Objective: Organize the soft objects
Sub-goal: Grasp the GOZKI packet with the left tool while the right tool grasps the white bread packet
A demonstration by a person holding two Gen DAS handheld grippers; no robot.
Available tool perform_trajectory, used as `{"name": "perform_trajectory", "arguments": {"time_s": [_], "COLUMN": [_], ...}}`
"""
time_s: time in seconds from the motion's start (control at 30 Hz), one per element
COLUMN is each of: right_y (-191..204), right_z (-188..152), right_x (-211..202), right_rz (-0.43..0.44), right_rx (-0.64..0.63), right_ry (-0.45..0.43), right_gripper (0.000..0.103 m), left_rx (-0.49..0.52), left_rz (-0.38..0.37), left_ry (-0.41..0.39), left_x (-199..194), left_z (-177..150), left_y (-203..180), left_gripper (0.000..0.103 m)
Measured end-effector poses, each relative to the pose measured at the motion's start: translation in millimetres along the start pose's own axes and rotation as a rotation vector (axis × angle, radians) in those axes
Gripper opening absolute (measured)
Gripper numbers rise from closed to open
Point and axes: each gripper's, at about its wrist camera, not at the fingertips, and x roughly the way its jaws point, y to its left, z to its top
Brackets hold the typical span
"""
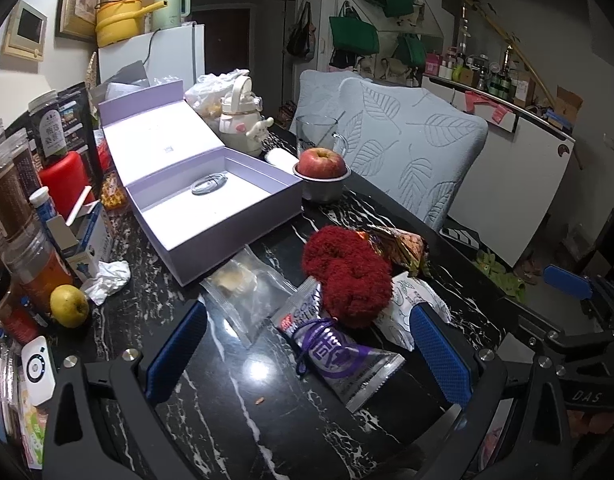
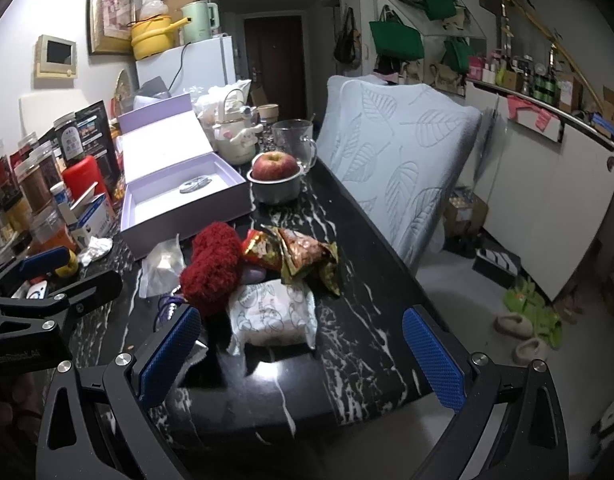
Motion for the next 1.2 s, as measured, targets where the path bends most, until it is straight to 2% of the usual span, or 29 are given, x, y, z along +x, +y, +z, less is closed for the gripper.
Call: {"name": "perform_trajectory", "arguments": {"time_s": [0.27, 0.63, 0.93, 1.2], "right_y": [-16, -44, -46, -27], "right_z": [-10, -18, -24, -23], "right_x": [8, 35, 58, 78], "right_rz": [0.009, 0.008, 0.028, 0.112], "right_rx": [0.026, 0.072, 0.064, 0.042], "right_ry": [0.021, 0.084, 0.144, 0.179], "right_gripper": [0.103, 0.103, 0.103, 0.103], "left_rx": [0.011, -0.006, -0.052, -0.095], "left_rz": [-0.030, 0.004, 0.059, 0.104], "left_ry": [0.045, 0.171, 0.258, 0.267], "left_x": [18, 68, 92, 96], "left_z": [-4, -13, -29, -34], "left_y": [-14, -22, -3, 27], "left_gripper": [0.103, 0.103, 0.103, 0.103]}}
